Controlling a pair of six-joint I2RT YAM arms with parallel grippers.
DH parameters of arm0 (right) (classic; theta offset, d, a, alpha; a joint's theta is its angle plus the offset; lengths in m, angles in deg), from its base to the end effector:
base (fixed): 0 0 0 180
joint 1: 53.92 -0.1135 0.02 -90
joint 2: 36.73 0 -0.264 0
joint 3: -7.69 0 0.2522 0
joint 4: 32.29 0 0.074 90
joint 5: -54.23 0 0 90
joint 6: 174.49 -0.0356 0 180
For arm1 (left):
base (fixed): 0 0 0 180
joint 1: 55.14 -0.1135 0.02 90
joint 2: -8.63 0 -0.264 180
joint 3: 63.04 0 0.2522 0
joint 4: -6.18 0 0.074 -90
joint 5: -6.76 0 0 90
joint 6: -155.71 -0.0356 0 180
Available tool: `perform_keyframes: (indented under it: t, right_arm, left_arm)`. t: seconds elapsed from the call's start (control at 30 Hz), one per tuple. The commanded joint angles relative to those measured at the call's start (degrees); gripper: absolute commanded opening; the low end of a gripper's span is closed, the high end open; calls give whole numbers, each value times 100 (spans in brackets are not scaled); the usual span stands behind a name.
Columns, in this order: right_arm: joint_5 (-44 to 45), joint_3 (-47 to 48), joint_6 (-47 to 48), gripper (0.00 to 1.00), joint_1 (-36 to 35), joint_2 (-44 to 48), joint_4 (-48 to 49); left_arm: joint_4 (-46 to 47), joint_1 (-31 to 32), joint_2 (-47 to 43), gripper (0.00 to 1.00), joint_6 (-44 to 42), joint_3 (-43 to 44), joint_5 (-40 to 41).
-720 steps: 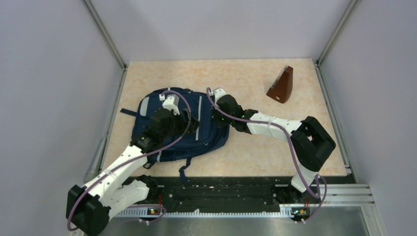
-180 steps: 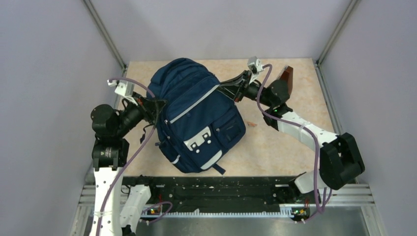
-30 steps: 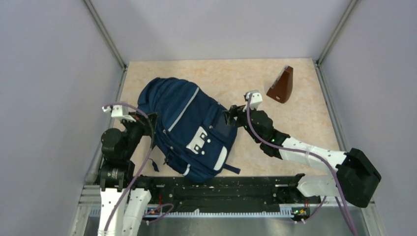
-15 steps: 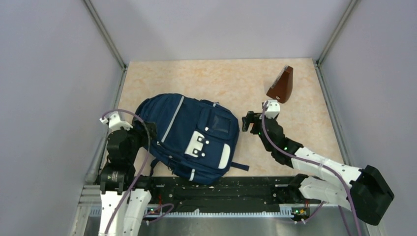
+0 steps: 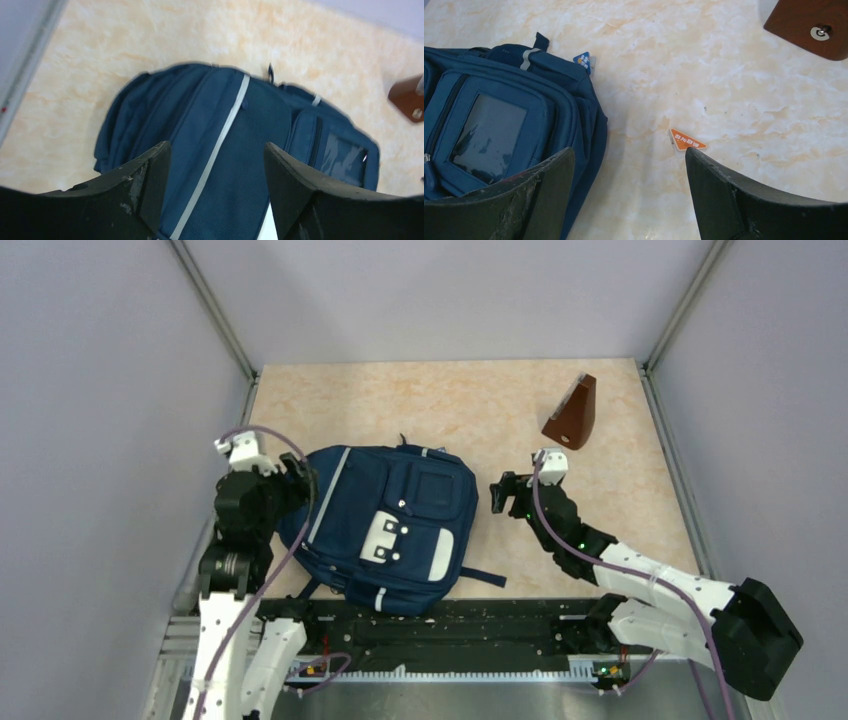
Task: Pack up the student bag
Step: Place the student bag at the center of the board, then adjust the student bag at the center of the board.
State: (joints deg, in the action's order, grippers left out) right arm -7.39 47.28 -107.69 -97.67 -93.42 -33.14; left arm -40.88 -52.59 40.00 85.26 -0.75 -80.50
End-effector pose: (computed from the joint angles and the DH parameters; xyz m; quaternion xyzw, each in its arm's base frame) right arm 0.1679 0.1373 0.2275 0.0020 0.7972 0.1491 0.5850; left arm 0.1162 -0.0035 0.3501 -0.1323 0.7882 -0.0964 0.5932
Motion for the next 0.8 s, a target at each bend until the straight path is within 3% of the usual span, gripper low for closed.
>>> perform_keyframes:
  t: [0.0,0.17,0.37,0.57,0.77]
  right_arm:
    - [-284,-41,-40,79,33,125,308]
    - [-382,-91,-47,79,33,229,357]
    - [-445,-149,-40,80,33,293,412]
    - [-489,-183,-40,79,33,341,441]
    - [-517,-203,-27,80,33,382,467]
  left_arm:
    - [147,70,1035,72,-373,74,-678]
    - [-113,656,1908,78,-624,258,-159]
    - [-199,1762,2518,82,-979,453,1696]
    - [-550,1838,3163,86,-1117,594,2884]
    - [-804,1829,3549,94,-965,760,3000]
